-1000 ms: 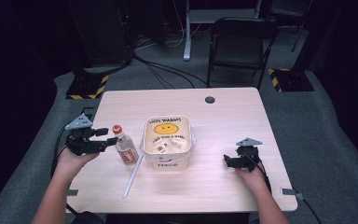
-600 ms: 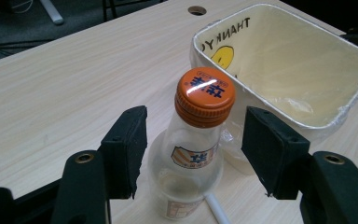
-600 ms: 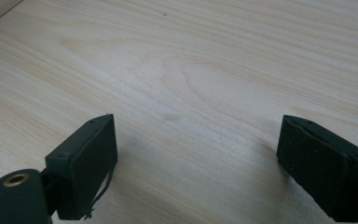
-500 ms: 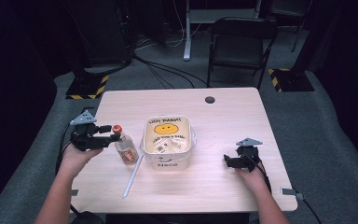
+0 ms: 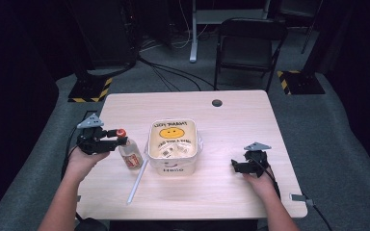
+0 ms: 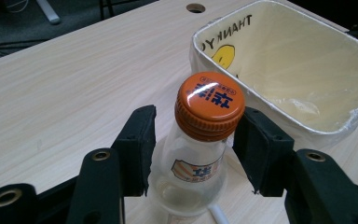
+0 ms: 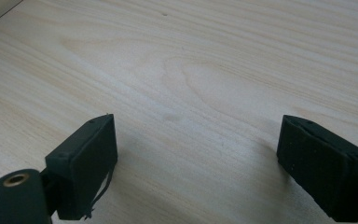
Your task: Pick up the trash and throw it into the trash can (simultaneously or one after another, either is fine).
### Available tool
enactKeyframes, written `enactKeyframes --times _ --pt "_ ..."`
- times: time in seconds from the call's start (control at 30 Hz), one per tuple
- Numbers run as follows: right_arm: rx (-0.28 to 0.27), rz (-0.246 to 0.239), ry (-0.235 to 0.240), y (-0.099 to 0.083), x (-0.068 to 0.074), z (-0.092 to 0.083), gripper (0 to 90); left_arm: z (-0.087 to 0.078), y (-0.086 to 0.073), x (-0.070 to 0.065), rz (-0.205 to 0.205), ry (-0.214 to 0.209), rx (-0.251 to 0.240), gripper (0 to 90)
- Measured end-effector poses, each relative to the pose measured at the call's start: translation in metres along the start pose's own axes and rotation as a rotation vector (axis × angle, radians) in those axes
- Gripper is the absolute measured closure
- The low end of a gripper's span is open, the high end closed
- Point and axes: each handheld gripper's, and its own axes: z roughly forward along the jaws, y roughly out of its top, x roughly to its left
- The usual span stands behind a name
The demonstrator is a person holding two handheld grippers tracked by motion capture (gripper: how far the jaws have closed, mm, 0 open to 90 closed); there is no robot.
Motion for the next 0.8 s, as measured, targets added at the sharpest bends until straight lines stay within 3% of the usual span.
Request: enactKeyframes --times 0.4,0.53,0.8 --pt "0.000 0.000 0.000 0.0000 0.0000 0.0000 11.4 0.0024 0.0027 -0.0036 0.026 0.010 -0.035 59.3" --pt "0.000 0.000 0.000 0.0000 0.0000 0.0000 11.4 0.0011 0.0058 -0.0065 0.061 0.031 -0.037 61.3" --pt "0.000 0.000 0.000 0.0000 0.0000 0.0000 11.4 0.0005 0.0068 -0.0070 0.063 0.038 -0.037 62.5"
